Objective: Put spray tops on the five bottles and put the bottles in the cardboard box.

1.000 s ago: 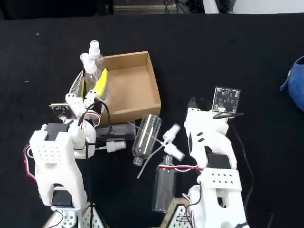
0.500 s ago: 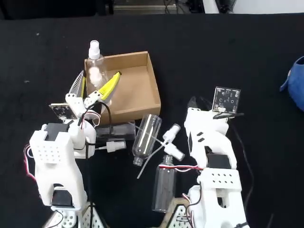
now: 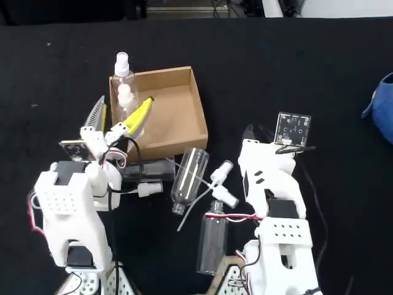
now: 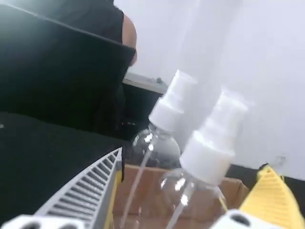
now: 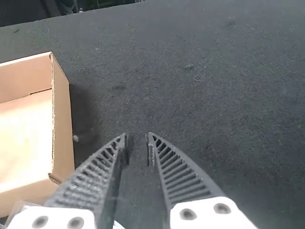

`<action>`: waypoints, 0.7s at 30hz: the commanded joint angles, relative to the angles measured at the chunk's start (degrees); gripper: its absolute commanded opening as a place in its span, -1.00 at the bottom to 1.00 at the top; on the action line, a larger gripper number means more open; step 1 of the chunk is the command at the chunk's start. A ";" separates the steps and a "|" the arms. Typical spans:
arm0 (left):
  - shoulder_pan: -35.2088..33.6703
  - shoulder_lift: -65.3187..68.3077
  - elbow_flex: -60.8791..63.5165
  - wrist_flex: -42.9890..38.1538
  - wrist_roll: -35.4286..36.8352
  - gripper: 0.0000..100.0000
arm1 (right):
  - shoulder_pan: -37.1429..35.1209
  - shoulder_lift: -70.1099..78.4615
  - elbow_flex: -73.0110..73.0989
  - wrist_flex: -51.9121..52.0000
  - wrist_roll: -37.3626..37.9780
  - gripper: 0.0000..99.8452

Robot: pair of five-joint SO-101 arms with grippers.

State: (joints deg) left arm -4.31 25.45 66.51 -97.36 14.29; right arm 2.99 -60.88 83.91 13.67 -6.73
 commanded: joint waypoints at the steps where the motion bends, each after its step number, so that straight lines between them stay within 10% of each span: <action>1: -1.10 -10.55 3.38 -1.14 -0.09 -0.42 | -0.97 -1.89 -0.31 -1.67 0.18 -0.91; 21: 0.48 -57.32 18.59 33.32 -0.09 -0.64 | -0.97 -1.80 -0.31 -1.67 0.18 -0.91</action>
State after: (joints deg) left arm -4.75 -21.14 84.18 -71.78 14.29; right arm 2.99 -60.88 83.91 13.67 -6.73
